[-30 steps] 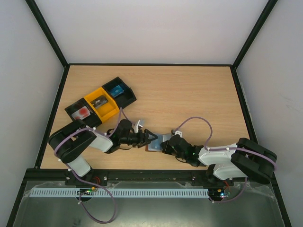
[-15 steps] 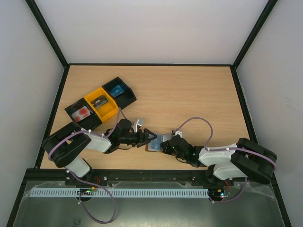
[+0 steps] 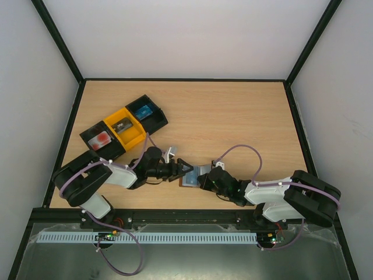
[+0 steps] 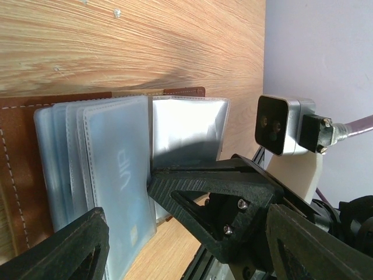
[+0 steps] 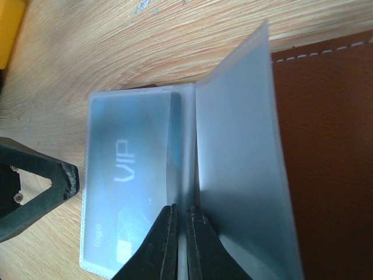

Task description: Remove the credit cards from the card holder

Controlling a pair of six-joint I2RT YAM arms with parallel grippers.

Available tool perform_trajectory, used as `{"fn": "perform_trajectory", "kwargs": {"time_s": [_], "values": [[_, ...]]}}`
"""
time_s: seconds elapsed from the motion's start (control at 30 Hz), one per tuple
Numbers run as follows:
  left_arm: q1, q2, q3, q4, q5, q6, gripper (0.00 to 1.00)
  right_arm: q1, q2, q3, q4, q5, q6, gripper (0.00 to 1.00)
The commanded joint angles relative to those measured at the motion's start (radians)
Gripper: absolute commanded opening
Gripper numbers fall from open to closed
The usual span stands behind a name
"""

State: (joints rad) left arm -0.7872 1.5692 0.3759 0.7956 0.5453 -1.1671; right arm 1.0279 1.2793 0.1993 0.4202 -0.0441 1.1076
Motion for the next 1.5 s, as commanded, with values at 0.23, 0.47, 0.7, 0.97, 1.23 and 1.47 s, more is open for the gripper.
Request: {"fn": "perform_trajectory", "kwargs": {"time_s": [0.23,0.47,0.7,0.97,1.23,1.47], "values": [[-0.009,0.055,0.024,0.058,0.020,0.015,0.75,0.006,0.017,-0.039,-0.095,0.009,0.004,0.06],[-0.009,0.050,0.023,0.065,0.025,0.012,0.75,0.006,0.015,-0.046,-0.086,0.009,0.009,0.06],[-0.010,0.024,0.038,-0.009,0.002,0.056,0.75,0.006,0.023,-0.040,-0.087,0.009,0.005,0.06],[-0.010,-0.013,0.055,-0.107,-0.034,0.111,0.76,0.005,0.027,-0.038,-0.093,0.011,0.001,0.06],[-0.010,0.004,0.055,-0.097,-0.028,0.116,0.76,0.005,0.032,-0.042,-0.081,0.010,0.009,0.06],[-0.010,0.022,0.042,-0.048,-0.022,0.100,0.76,0.006,0.026,-0.044,-0.085,0.012,0.009,0.06]]}}
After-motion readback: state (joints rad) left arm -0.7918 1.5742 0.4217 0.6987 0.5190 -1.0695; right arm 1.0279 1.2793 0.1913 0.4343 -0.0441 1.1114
